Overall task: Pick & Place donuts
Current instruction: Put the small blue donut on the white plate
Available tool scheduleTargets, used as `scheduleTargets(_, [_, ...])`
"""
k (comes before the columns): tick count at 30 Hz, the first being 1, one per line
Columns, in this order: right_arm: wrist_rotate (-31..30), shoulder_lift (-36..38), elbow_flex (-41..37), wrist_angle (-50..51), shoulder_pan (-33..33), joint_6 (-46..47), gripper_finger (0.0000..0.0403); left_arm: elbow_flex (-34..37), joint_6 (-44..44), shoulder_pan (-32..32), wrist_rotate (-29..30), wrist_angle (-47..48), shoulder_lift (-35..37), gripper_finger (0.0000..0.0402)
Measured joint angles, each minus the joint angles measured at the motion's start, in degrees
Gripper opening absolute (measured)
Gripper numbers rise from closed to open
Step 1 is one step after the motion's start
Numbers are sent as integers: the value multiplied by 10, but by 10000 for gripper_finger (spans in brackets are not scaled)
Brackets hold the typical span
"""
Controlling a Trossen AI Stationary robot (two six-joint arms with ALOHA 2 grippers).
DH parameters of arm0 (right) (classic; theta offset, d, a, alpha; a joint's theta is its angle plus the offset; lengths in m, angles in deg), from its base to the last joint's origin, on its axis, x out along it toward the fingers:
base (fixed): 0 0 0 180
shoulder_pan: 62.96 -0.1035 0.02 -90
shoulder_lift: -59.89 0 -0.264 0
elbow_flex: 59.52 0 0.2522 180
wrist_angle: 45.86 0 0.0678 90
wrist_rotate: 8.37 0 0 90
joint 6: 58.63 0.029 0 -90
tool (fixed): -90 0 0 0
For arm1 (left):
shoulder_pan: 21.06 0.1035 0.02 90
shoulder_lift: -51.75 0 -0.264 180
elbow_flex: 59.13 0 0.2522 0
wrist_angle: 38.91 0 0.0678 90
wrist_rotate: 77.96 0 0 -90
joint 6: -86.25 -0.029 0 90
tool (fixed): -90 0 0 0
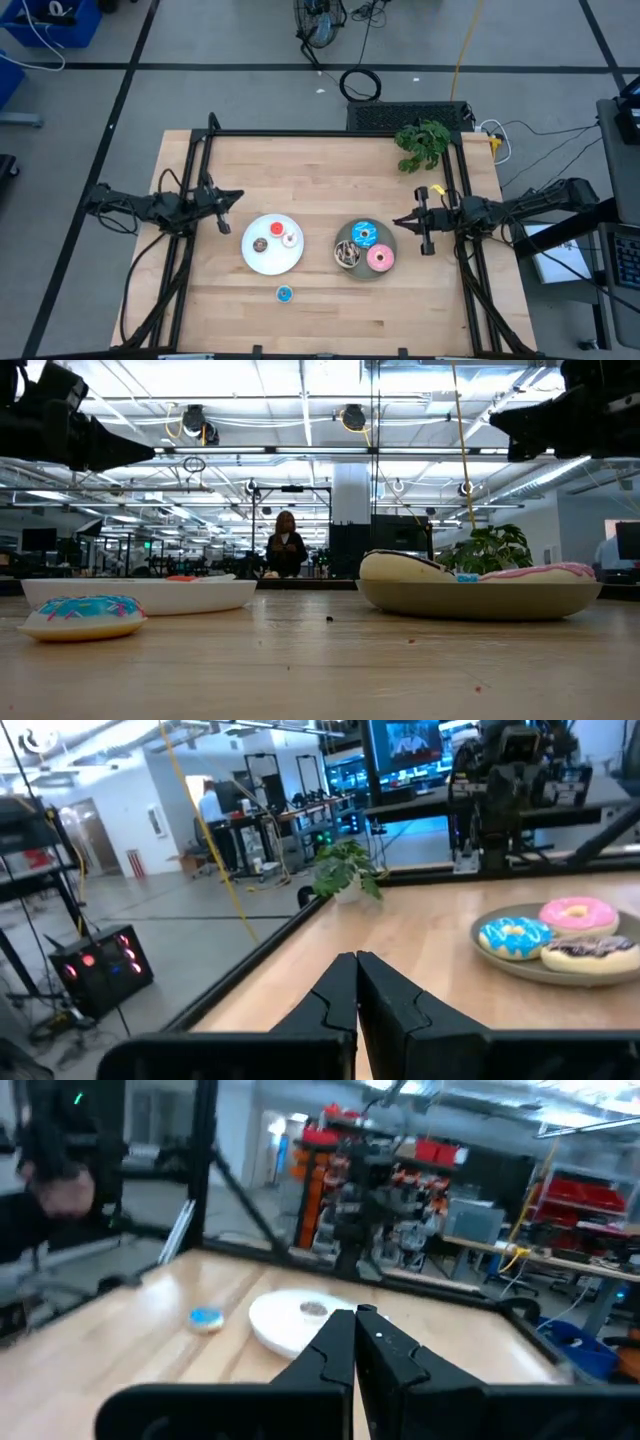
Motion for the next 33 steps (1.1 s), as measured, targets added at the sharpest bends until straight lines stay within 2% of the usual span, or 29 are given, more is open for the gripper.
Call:
scheduleTargets(4, [-27, -67, 37, 18, -18, 41, 0, 0, -20, 0, 0, -2, 0, 14])
scheduleTargets(8, [-32, -172, 131, 22, -52, 56, 0, 0, -4, 0, -1, 0, -1, 14])
scheduleTargets(12, [-76, -309, 247, 70, -83, 99, 0, 1, 5, 0, 0, -3, -3, 14])
scheduleTargets(17, [-101, -487, 456, 192, -117, 152, 0, 2, -6, 0, 1, -36, -3, 15])
scheduleTargets(22, [-99, -650, 678, 342, -142, 165, 0, 2, -74, 0, 5, -98, -3, 15])
scheduleTargets(27, [-99, -802, 894, 496, -145, 202, 0, 1, -85, 0, 4, -88, -5, 15])
scheduleTargets(30, [-65, -873, 993, 549, -141, 203, 0, 1, -100, 0, 7, -63, -7, 15])
scheduleTargets(33, [16, -933, 1056, 572, -128, 210, 0, 1, -116, 0, 17, -58, -7, 15])
